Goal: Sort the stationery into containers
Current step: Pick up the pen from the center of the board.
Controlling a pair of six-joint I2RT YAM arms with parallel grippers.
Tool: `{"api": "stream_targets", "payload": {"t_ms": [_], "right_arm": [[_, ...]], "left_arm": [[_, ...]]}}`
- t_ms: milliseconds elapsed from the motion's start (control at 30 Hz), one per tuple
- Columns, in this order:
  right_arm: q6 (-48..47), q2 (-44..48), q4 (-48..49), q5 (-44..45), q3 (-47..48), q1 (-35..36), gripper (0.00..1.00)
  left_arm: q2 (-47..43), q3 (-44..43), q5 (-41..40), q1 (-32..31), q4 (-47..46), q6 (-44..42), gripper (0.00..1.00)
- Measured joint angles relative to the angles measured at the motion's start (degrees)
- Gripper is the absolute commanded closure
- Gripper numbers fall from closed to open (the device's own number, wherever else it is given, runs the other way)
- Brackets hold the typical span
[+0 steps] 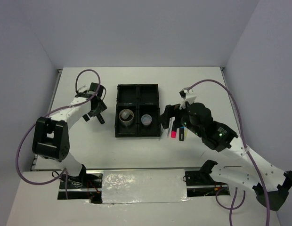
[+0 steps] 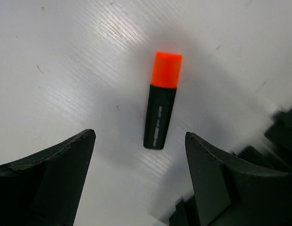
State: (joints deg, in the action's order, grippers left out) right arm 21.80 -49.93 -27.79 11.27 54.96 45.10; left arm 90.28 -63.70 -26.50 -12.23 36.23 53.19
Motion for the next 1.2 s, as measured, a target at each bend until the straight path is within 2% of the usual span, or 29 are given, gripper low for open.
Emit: {"api": "stream_targets", "payload": {"t_ms": [367,533,567,633,667,767,933,1067,1200], "right_arm": [[0.07,8.92,-4.31,0.52,-2.08,0.0,0.0],[0.04,8.98,-4.94,0.35,-2.08,0.0,0.0],[0.02,8.83,-4.98,0.26,-2.1,0.0,0.0],[0.02,8.7,-5.25,0.13,-2.08,0.0,0.0],[0.0,8.72,-5.38,0.09,-2.1,0.0,0.0],[-0.07,8.79,-5.4,0.07,-2.1,0.0,0.0],[-0.44,9.05,-5.44,0.17,-2.1,0.0,0.0],[-0.7,9.07,-5.29,0.63,-2.19,0.0,0.0],[-0.7,8.5,-4.87,1.79,-3.37,-0.2,0.0]], "left_arm": [[13.35,-1.29,0.46,3.89,-7.56,0.7,0.16],[14.36,-0.79,1.03,3.89,-11.89,0.72,0.52],[14.14,-0.35,0.83,3.89,-12.48,0.79,0.68],[13.09,1.2,0.83,3.89,-14.25,0.81,0.83],[12.39,2.19,0.96,3.89,-15.26,0.81,1.0],[10.03,4.87,1.79,3.89,-16.63,0.55,1.0],[3.93,6.27,2.54,3.52,-10.43,-0.98,1.0],[-3.19,1.57,3.39,1.9,-8.79,-5.51,1.0],[-5.27,-5.79,8.57,-0.42,-14.12,-10.95,1.0]]}}
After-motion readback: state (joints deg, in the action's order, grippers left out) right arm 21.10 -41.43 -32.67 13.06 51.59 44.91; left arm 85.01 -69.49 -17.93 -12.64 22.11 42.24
